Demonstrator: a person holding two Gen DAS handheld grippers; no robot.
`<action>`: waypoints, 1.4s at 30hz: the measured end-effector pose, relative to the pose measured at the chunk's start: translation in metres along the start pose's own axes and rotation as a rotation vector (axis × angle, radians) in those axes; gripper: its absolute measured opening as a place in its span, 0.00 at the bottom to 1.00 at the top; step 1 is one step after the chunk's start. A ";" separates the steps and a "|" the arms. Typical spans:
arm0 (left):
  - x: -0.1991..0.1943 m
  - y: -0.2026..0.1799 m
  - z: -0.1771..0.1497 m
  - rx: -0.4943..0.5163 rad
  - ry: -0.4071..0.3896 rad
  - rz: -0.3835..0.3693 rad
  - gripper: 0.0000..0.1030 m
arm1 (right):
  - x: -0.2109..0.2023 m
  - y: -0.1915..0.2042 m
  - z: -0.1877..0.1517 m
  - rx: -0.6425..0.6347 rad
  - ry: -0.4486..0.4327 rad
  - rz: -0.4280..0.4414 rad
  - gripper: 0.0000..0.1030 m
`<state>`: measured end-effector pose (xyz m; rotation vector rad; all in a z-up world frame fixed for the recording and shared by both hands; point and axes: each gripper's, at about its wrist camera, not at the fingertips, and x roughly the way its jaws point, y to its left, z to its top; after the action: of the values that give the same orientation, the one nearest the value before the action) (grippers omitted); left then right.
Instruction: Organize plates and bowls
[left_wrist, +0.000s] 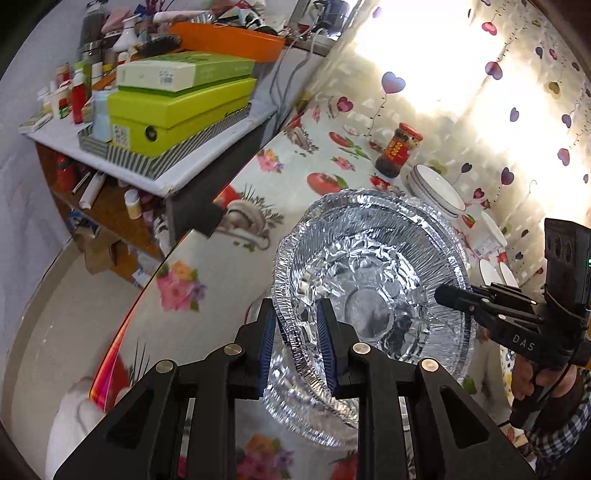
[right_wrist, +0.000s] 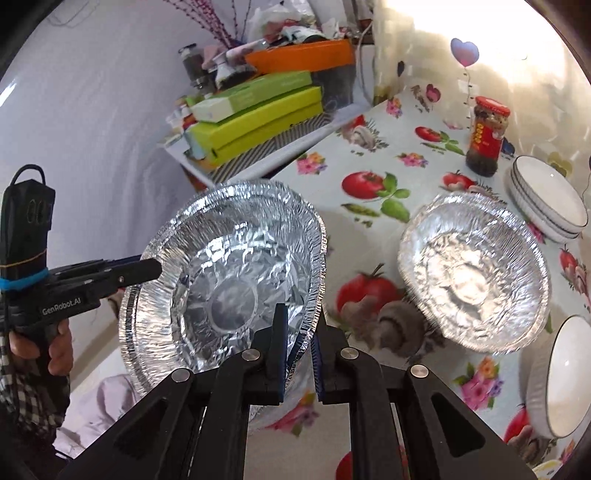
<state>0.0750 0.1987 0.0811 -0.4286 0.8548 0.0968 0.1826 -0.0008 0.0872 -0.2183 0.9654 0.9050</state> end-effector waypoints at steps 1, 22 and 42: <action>0.000 0.002 -0.004 0.000 0.004 0.001 0.23 | 0.001 0.002 -0.004 0.000 0.006 0.002 0.12; 0.005 0.010 -0.030 -0.016 0.052 0.015 0.23 | 0.016 0.013 -0.033 -0.006 0.059 -0.027 0.13; 0.013 0.013 -0.030 -0.021 0.072 0.032 0.23 | 0.020 0.023 -0.032 -0.052 0.043 -0.101 0.48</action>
<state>0.0587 0.1968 0.0501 -0.4405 0.9325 0.1204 0.1506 0.0076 0.0577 -0.3291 0.9630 0.8356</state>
